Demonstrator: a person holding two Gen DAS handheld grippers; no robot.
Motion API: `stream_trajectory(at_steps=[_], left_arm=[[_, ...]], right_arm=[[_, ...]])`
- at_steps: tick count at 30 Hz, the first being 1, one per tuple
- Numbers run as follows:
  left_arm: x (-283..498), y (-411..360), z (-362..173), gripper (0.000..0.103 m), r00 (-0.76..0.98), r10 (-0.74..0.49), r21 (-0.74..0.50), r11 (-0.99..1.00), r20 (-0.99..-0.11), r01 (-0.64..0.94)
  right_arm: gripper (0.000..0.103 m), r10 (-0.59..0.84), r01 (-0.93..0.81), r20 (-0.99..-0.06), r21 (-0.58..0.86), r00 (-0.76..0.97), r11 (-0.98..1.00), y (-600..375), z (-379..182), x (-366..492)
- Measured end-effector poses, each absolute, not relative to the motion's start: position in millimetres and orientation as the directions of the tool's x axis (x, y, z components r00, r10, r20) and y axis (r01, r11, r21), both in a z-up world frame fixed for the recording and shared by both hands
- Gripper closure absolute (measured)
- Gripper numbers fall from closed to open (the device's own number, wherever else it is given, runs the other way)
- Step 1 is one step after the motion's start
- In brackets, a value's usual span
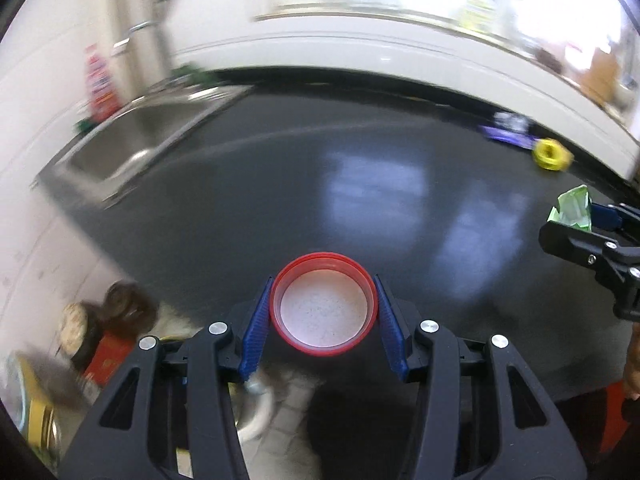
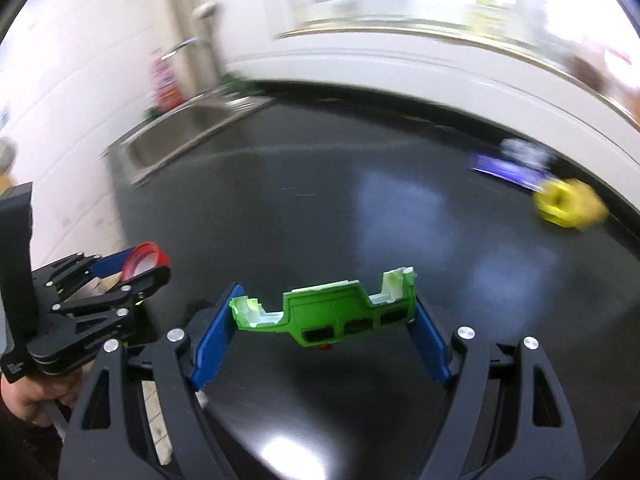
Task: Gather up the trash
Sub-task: 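Carry the red lid and green toy piece over the black bin, then open both tools to drop the lid and toy piece into the bin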
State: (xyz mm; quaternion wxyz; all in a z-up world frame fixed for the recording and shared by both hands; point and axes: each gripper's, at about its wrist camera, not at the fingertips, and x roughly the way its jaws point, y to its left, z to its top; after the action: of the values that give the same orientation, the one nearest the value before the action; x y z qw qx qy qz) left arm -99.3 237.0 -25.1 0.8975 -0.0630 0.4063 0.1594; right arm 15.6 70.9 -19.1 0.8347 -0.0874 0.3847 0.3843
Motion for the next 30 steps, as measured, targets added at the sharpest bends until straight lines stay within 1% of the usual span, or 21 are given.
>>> stream_trajectory(at_steps=[5,8,14,17,20,23,26,30], left_arm=[[-166.7,320.7,-42.0,0.054,0.531,0.351,0.035,0.856,-0.772,-0.515],[-206.2,361.2,-59.8,0.054,0.467,0.391,0.039,0.798,-0.793,-0.601],[-270.6,413.2,-97.2,0.054,0.382,0.407,0.026,0.712,-0.830,-0.702],[-291.2,431.6,-120.6,0.054,0.357,0.389,0.004,0.681,-0.849,-0.732],[-295.9,439.2,-139.2,0.054,0.361,0.366,-0.023,0.674,-0.858,-0.738],[-291.4,444.2,-156.6,0.054,0.390,0.345,-0.049,0.692,-0.854,-0.720],[-282.3,449.0,-186.7,0.054,0.391,0.312,-0.062,0.708,-0.866,-0.703],[-273.9,455.4,-208.8,0.054,0.386,0.266,-0.095,0.705,-0.883,-0.703]], right_arm=[[0.026,0.654,-0.840,-0.717,0.183,0.241,0.510,183.5,-27.1,-35.2],[0.026,0.674,-0.898,-0.725,0.193,0.141,0.396,242.6,-33.3,-72.7],[0.026,0.661,-0.953,-0.750,0.201,-0.001,0.227,323.0,-52.4,-130.7],[0.026,0.627,-0.954,-0.777,0.231,-0.061,0.193,351.6,-76.1,-143.1],[0.026,0.579,-0.946,-0.810,0.252,-0.091,0.204,375.0,-104.7,-146.2],[0.026,0.534,-0.932,-0.838,0.274,-0.110,0.238,393.5,-132.0,-139.9],[0.026,0.495,-0.915,-0.859,0.294,-0.126,0.277,404.1,-154.8,-133.9],[0.026,0.455,-0.911,-0.882,0.284,-0.125,0.299,413.8,-176.3,-131.8]])
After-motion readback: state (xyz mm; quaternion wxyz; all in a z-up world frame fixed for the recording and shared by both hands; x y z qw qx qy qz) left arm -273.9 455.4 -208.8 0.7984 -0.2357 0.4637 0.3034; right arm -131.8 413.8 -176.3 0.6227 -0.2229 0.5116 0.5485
